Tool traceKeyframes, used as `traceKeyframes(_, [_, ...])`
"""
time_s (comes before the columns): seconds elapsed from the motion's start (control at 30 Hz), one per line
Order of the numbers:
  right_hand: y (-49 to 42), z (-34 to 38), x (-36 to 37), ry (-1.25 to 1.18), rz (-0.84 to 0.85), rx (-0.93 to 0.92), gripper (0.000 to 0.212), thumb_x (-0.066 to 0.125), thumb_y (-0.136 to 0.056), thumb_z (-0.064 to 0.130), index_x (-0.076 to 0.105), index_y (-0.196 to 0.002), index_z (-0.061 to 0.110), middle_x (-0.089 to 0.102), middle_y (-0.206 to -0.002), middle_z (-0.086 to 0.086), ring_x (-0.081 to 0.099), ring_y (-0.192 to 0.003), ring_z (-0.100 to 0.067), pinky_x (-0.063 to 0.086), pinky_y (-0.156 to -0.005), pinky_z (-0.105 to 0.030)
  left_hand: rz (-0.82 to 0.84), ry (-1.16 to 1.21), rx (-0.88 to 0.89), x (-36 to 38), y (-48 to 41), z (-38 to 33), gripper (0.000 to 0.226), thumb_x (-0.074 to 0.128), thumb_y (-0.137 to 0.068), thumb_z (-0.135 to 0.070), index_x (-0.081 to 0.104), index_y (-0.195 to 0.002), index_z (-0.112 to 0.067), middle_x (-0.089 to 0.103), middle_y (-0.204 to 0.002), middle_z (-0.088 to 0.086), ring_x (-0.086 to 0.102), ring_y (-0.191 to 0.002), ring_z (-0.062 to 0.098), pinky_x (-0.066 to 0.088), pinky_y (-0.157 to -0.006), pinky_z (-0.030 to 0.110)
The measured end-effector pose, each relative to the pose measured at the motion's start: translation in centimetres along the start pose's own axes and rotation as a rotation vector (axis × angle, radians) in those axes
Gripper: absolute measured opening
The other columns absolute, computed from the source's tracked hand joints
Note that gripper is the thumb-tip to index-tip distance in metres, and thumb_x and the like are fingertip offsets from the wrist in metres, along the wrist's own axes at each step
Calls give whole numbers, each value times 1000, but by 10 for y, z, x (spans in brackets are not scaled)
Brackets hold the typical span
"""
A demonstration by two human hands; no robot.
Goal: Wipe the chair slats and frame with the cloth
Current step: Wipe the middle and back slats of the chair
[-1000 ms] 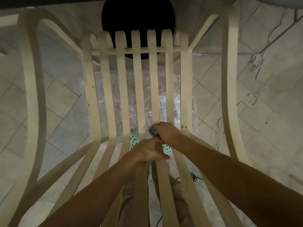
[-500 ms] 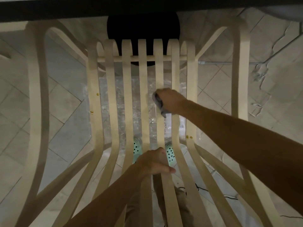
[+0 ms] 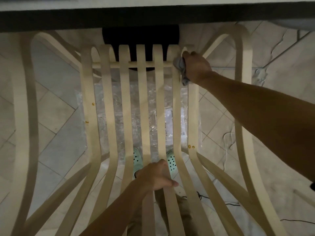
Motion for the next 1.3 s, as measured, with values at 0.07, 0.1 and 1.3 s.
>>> traceKeyframes(0.07, [13, -3, 12, 25, 30, -11, 38, 57, -88, 13, 46, -124, 7, 53, -117, -21, 57, -104, -39, 46, -83, -42, 1, 26, -6, -1, 0, -1, 94, 73, -59, -68, 36, -139, -35, 52, -138, -6, 53, -119, 20, 44, -99, 45])
traceKeyframes(0.1, [20, 2, 22, 30, 68, -24, 38, 59, -88, 13, 47, -124, 9, 54, -117, -19, 58, -104, -38, 47, -83, -42, -1, 40, -7, -3, 1, 0, 94, 75, -60, -67, 36, -139, -35, 52, -139, -6, 54, -119, 20, 44, -99, 44])
traceKeyframes(1.3, [159, -7, 101, -33, 363, 109, 15, 60, -87, 15, 63, -99, 8, 66, -97, -10, 66, -85, -29, 56, -74, -37, 11, -72, 54, -7, 23, -24, 66, 68, -79, -53, 45, -131, -19, 60, -123, 4, 58, -107, 21, 47, -93, 38])
Point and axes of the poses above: each hand's wrist, its own y-axis away from the middle knuckle, its own x-axis out of the palm, z = x × y, the point moved 10 cm from there along -y, towards the middle knuckle
